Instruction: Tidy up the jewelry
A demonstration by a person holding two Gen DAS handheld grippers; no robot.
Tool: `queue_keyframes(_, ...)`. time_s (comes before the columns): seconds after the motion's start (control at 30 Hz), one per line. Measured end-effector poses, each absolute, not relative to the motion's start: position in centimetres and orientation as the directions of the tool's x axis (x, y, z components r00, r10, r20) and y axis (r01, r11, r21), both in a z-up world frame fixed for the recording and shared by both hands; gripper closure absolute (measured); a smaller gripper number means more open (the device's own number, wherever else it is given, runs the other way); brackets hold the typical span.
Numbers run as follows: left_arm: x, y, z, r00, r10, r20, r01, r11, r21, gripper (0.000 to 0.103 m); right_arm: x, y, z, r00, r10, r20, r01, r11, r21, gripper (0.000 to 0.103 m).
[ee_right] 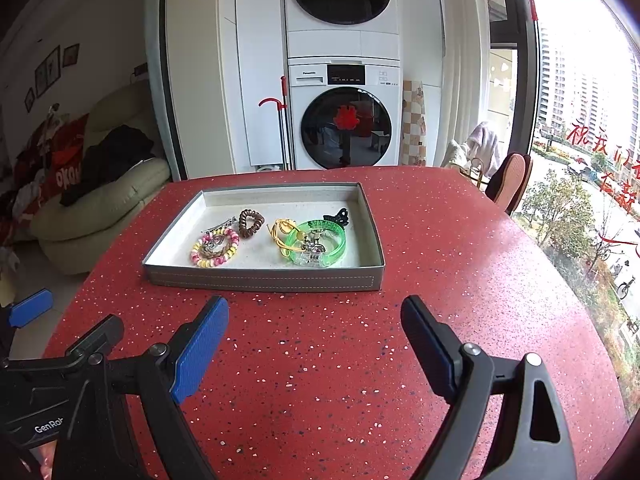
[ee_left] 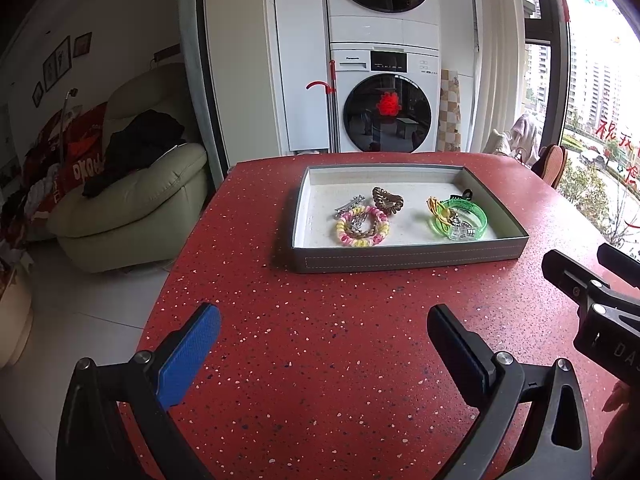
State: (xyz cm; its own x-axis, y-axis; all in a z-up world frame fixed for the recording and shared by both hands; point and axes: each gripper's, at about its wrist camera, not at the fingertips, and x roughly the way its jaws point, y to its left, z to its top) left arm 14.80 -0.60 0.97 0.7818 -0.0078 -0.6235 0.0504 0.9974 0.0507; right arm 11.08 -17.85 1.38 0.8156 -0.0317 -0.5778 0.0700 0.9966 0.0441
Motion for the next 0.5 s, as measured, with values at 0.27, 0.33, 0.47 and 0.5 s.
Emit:
queue_keyframes(0.27,14.9,-0.56,0.94,0.781,-0.005,-0.625,0.046,0.998,0.049,0.0,11.04,-17.81,1.38,0.816,-0.031,-0.578,0.07,0.997,0.045,0.013)
queue_keyframes(0.33,14.93,-0.52,0.94,0.78,-0.005,-0.625,0.044,0.998,0.047,0.0,11.05,-17.77,1.38,0.815,-0.03,-0.578,0.069,0.997,0.045,0.013)
queue_keyframes(0.47,14.95,-0.51,0.95,0.78,-0.007,-0.626,0.045,0.998,0.046,0.0,11.03,-17.75,1.37,0.815,-0.029,-0.578,0.068,0.997,0.046,0.013)
queue_keyframes(0.5,14.92,-0.53,0.97,0.78,-0.005,-0.626,0.044,0.998,0.047,0.0,11.03,-17.75,1.36,0.815,-0.031,-0.578,0.07,0.997,0.045,0.013)
